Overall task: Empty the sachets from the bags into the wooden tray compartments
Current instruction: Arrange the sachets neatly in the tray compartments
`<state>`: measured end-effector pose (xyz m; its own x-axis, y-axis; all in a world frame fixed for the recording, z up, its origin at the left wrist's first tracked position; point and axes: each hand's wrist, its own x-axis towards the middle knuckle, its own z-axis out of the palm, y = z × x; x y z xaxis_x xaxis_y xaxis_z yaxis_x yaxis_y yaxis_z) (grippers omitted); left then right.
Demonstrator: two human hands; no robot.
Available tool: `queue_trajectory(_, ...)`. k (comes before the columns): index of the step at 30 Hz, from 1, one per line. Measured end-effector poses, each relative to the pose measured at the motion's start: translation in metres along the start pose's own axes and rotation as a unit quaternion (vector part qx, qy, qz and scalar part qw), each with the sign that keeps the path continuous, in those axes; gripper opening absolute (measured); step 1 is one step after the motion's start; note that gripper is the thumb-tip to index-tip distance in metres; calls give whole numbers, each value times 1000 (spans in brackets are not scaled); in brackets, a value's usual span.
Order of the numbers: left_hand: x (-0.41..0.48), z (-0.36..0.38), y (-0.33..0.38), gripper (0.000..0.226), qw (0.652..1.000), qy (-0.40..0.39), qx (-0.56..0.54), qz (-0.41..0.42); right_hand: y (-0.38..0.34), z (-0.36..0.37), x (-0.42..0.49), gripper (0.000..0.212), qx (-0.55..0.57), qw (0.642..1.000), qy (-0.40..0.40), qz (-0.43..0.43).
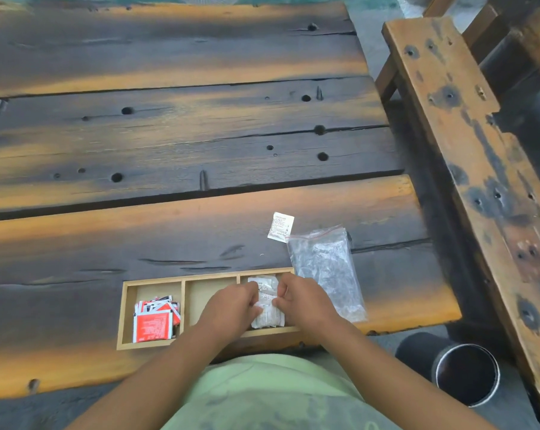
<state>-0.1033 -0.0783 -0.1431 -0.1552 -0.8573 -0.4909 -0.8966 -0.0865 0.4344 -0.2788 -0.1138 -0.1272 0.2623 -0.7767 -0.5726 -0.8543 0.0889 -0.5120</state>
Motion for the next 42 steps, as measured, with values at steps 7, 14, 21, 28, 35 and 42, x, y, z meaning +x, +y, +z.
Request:
queue_trajectory(7, 18, -19, 0, 21, 998, 15, -53, -22, 3, -29, 31, 7, 77, 997, 13, 2)
queue_trajectory(14, 70, -39, 13, 10, 993, 50, -99, -35, 2, -63, 88, 7, 76, 996, 54, -10)
queue_trajectory(21, 123, -44, 16, 15, 985, 60, -144, -74, -3, -80, 138, 10, 41, 997, 62, -9)
queue_trajectory(28, 154, -36, 29, 28, 982, 75, -136, -103, -4, -77, 166, 24, -49, 998, 19, -26)
queue_trajectory(35, 156, -30, 28, 24, 985, 68, -117, -110, -3, -72, 172, 13, -65, 997, 8, -42)
queue_trajectory(42, 148, -28, 26, 20, 975, 89, -173, -104, -5, -74, 164, 17, -34, 997, 7, -74)
